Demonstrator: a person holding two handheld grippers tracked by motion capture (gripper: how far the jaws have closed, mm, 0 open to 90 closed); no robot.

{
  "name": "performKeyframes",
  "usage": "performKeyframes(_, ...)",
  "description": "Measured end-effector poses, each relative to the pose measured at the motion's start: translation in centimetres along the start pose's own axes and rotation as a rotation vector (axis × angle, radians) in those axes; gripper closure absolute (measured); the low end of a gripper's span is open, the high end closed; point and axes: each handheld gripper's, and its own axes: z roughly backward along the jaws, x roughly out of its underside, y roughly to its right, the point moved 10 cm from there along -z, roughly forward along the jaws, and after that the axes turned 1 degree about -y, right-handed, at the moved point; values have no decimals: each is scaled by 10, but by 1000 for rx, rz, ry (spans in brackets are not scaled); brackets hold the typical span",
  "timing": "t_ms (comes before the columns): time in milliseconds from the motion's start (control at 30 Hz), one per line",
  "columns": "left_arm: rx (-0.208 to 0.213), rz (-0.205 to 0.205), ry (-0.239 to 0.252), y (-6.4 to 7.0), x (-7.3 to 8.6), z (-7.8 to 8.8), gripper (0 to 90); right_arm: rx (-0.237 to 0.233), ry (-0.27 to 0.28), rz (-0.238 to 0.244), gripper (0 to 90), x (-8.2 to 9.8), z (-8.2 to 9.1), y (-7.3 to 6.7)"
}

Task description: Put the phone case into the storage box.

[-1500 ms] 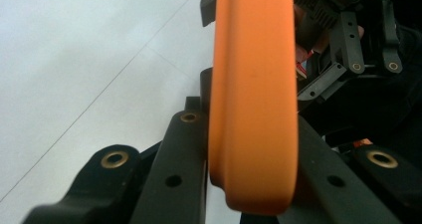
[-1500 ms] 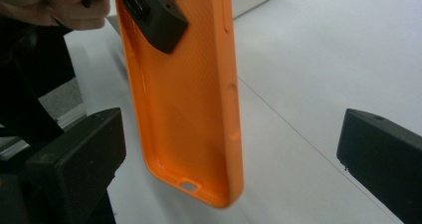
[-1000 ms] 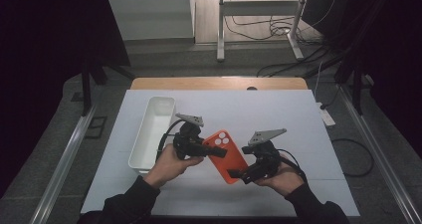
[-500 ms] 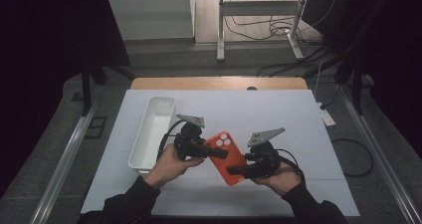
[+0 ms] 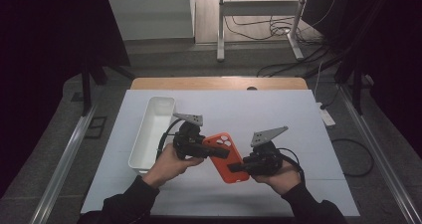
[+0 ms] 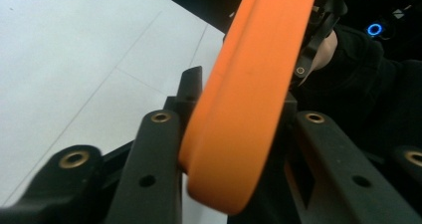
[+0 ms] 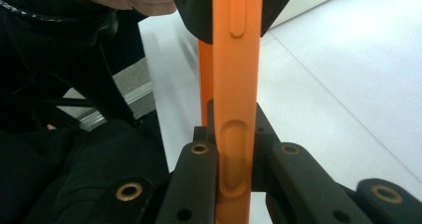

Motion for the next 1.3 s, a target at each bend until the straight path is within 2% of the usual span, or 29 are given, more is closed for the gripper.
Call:
performKeyframes(67, -35, -10, 1, -2, -1, 0, 613, 12, 5, 4, 846, -1, 0, 0)
performKeyframes(167, -97, -14, 5, -7, -2, 2, 516, 53, 6, -8, 846, 0, 2, 6)
performKeyframes(333, -154, -15, 22, -12, -4, 6, 387, 106, 24, -23, 846, -1, 7, 15)
performKeyframes(567, -269, -29, 36, -22, -6, 14, 198, 186, 48, -35, 845, -2, 14, 24)
performKeyframes(600, -279, -31, 38, -22, -6, 14, 177, 198, 48, -49, 845, -2, 15, 25)
performKeyframes(800, -369, -57, 33, -30, -5, 17, 46, 234, 49, -45, 845, -1, 17, 29)
performKeyframes(1000, -425, -44, 21, -37, -1, 19, 4, 264, 59, -35, 845, -2, 18, 31)
performKeyframes(1100, -438, -15, 21, -41, 1, 19, 1, 280, 66, -28, 845, -3, 20, 33)
performKeyframes(1200, -473, 9, 13, -45, 2, 22, 0, 287, 71, -24, 844, -4, 20, 33)
performKeyframes(1300, -471, 24, 14, -45, 2, 22, 0, 295, 69, -20, 844, -4, 20, 33)
